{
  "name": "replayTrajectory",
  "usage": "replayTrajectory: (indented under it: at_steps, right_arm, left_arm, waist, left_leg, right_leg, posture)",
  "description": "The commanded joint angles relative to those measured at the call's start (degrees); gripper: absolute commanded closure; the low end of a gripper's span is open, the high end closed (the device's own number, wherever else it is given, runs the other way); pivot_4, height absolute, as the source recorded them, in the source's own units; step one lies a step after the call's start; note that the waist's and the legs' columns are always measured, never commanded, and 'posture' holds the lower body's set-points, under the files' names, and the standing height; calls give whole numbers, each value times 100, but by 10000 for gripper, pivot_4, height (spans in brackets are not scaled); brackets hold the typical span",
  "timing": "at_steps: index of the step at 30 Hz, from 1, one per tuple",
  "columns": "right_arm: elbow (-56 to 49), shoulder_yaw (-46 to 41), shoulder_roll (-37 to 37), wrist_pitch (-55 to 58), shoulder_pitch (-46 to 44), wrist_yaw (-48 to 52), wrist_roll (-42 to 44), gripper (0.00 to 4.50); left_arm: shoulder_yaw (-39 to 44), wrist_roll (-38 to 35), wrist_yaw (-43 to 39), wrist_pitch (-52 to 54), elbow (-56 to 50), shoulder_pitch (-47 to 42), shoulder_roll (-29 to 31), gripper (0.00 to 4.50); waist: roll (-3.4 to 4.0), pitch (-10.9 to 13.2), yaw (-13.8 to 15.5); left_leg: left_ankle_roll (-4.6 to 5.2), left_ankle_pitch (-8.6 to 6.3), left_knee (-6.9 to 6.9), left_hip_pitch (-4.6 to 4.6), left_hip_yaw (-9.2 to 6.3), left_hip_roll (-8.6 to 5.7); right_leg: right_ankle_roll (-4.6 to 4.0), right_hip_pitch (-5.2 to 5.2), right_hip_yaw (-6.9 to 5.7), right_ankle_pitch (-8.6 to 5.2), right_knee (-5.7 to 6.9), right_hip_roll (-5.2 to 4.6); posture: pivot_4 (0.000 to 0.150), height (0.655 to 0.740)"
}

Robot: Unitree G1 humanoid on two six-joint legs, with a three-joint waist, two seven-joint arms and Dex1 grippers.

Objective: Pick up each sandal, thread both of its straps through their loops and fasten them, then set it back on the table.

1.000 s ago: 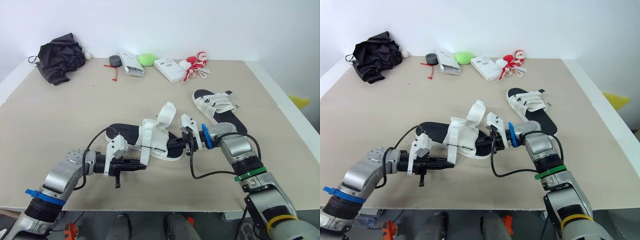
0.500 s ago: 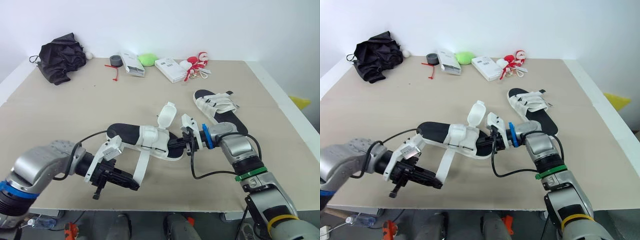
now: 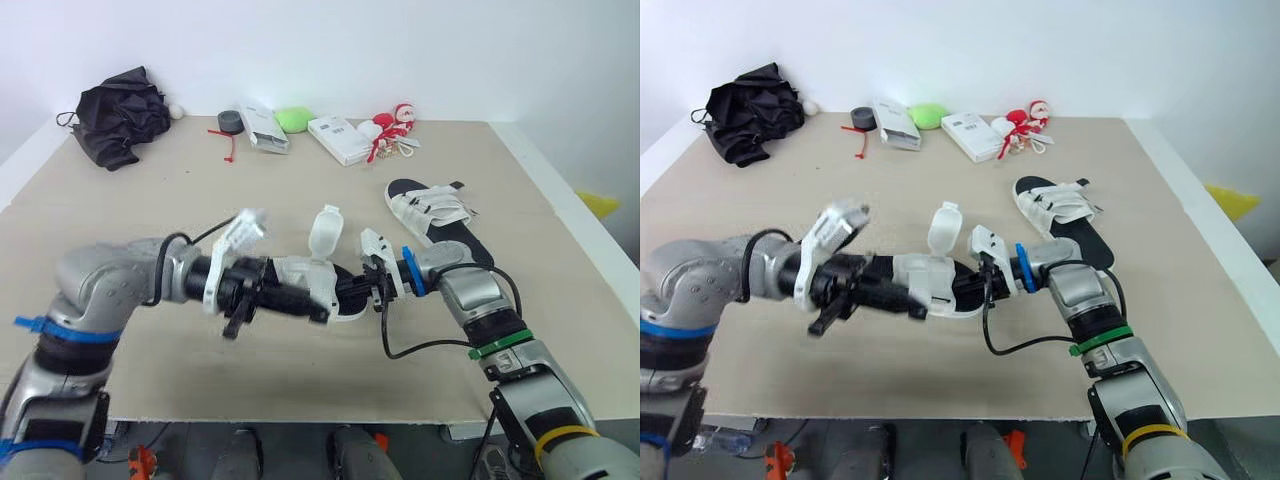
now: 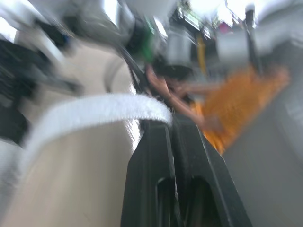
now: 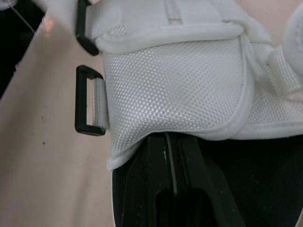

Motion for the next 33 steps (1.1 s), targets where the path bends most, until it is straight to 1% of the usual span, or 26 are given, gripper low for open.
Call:
replayTrajectory:
  at_steps: [1, 4, 7, 12, 14, 21, 25, 27, 31, 33]
  right_arm:
    - [246, 380, -5, 26, 209, -37, -368, 45000]
    - [240, 365, 5, 33, 208, -52, -363, 45000]
    - [214, 347, -15, 43, 224, -52, -358, 45000]
    - [197, 321, -17, 70, 249, -66, -337, 45000]
    - [214, 320, -5, 64, 247, -74, -339, 45000]
    - [195, 302, 12, 93, 256, -81, -319, 45000]
    - [164, 298, 6, 112, 291, -92, -315, 45000]
    - [157, 296, 10, 122, 311, -104, -314, 45000]
    - [143, 284, 20, 142, 333, -122, -310, 45000]
    - [125, 282, 23, 152, 345, -126, -303, 45000]
  left_arm:
    - [418, 365, 909, -142, 1255, -383, -442, 44421]
    - [640, 495, 1432, -36, 2053, -556, -716, 44421]
    - [1071, 460, 2086, 189, 2807, -810, -998, 44421]
    - [1133, 506, 2265, 643, 3078, -830, -1040, 44421]
    - [1145, 400, 2133, 804, 3049, -850, -1081, 44421]
    - [1406, -399, 1547, 1564, 2539, -1079, -1199, 44421]
    - [1570, -707, 1436, 1838, 2490, -1241, -1268, 44421]
    - [1623, -582, 1561, 1709, 2695, -1325, -1312, 44421]
    - [1418, 313, 2202, 1068, 3384, -1390, -1378, 44421]
    - [1401, 598, 2321, 876, 3709, -1403, -1369, 44421]
  waist:
    - [0, 0, -7]
    - [1, -1, -11]
    - [-1, -1, -5]
    - [0, -3, -12]
    - [0, -3, -12]
    - [0, -3, -12]
    - [0, -3, -12]
    - [0, -3, -12]
    - [0, -3, -8]
    - [-1, -3, -9]
  left_leg:
    - [0, 0, 1, 0, 0, 0]
    - [1, 1, 2, 3, 0, 0]
    - [1, 1, 1, 3, -2, 0]
    - [-8, 7, 1, 6, -3, -1]
    - [-9, 7, 0, 6, -3, -1]
    - [-11, 8, 0, 6, -3, -2]
    - [-12, 8, 0, 6, -3, -2]
    - [-12, 8, -1, 7, -3, -2]
    - [-13, 9, -1, 12, -3, -3]
    - [-14, 9, -1, 16, -3, -5]
  right_leg:
    - [0, 0, 0, 0, 0, 0]
    - [2, 2, 1, 5, 0, 0]
    - [2, 3, 1, 5, 1, 1]
    - [5, 4, 2, 11, 2, 1]
    - [5, 5, 1, 11, 2, 1]
    - [6, 6, 1, 11, 2, 0]
    - [6, 6, 1, 11, 2, 0]
    - [6, 6, 1, 10, 2, 0]
    - [6, 11, 1, 11, 1, -1]
    - [7, 15, 2, 11, 1, -2]
  posture:
    - [1500, 7380]
    - [1500, 7380]
    - [1500, 7380]
    - [1500, 7380]
    - [1500, 7380]
    - [1500, 7380]
    - [1500, 7380]
    - [1500, 7380]
    - [1500, 7380]
    - [1500, 7380]
